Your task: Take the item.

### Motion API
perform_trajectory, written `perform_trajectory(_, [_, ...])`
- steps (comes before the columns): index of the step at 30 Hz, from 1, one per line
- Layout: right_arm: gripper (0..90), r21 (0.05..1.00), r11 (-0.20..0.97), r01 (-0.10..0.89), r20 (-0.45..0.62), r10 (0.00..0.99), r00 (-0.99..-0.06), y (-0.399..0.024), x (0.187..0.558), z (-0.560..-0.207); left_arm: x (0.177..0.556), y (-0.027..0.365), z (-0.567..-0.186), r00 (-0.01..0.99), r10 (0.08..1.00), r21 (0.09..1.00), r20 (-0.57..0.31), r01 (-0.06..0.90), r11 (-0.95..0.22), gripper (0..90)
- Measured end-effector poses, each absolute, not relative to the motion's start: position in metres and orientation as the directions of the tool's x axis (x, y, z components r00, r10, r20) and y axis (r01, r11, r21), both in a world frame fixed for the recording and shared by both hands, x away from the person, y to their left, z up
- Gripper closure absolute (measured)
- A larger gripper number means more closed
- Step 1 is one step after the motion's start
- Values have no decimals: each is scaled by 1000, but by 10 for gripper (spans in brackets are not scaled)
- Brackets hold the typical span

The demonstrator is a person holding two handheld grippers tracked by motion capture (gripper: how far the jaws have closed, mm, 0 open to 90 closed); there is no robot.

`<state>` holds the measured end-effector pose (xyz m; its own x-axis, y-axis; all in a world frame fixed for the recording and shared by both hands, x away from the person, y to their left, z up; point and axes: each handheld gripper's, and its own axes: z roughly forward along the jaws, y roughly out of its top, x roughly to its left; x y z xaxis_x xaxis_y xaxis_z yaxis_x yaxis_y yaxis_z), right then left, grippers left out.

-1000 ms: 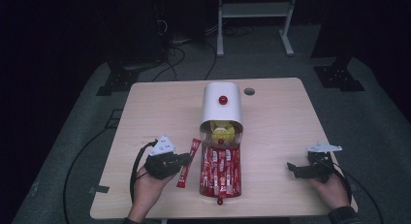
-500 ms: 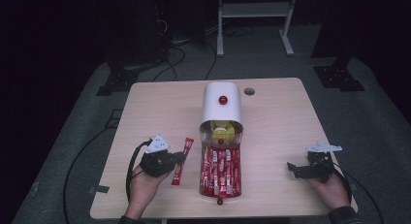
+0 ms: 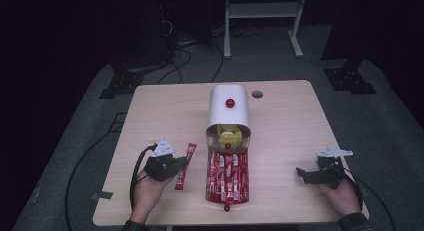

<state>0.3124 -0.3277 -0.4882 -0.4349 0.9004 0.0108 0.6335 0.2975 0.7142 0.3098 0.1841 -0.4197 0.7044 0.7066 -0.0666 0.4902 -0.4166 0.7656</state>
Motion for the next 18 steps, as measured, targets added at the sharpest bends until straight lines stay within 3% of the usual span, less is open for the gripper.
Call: perform_trajectory(18, [14,716,300,631,7,900,-436,-328,313,-488,325,190,-444,673,738,713,-48,541,-447,839])
